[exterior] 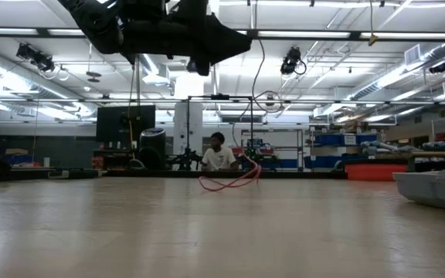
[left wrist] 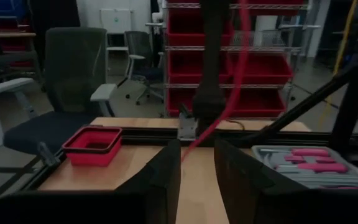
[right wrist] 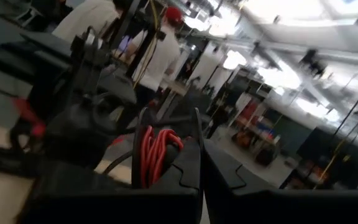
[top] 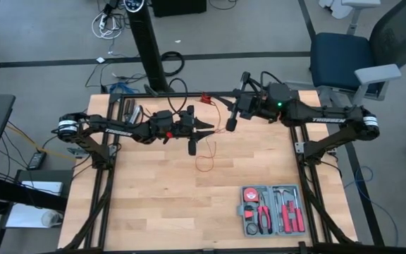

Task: Coil cords
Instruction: Coil the wire

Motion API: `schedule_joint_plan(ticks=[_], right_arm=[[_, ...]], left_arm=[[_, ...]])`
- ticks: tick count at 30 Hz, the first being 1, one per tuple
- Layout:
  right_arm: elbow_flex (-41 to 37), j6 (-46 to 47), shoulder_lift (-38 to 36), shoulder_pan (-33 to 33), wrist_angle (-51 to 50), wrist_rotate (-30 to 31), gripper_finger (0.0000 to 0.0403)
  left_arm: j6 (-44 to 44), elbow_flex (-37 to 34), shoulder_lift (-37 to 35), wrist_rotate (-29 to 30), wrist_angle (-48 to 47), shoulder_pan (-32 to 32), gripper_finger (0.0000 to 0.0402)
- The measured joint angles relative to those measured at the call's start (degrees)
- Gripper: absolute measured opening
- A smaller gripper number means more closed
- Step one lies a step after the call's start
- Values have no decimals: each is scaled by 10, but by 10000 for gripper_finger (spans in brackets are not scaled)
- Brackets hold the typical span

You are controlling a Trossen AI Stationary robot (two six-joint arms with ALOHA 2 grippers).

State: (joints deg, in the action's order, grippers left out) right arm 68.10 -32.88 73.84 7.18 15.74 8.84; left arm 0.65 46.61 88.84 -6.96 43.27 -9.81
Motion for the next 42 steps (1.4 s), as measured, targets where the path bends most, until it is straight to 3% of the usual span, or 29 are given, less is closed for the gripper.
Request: schedule_joint_plan(ticks=[5,11,16,31,36,42], right_arm=[[0,39,-31,-1,-97,1,1],[0,28,-20,-1,-122,21,1],[1,30,-8,-5,-101,34,1],[0,2,58,-11,6,46,1],[0,-2,54,-22,3,50,1],[0,-41,39,-30,-56,109,1]], left_arm=[[13,0,0,7,-9,-7,101],[33,0,0,-37,19,-6,101],[71,0,0,-42,65,-5,101],[72,1,0,-13,73,7,101],[71,1,0,5,54,7,101],[66,1,0,-13,51,7,101]])
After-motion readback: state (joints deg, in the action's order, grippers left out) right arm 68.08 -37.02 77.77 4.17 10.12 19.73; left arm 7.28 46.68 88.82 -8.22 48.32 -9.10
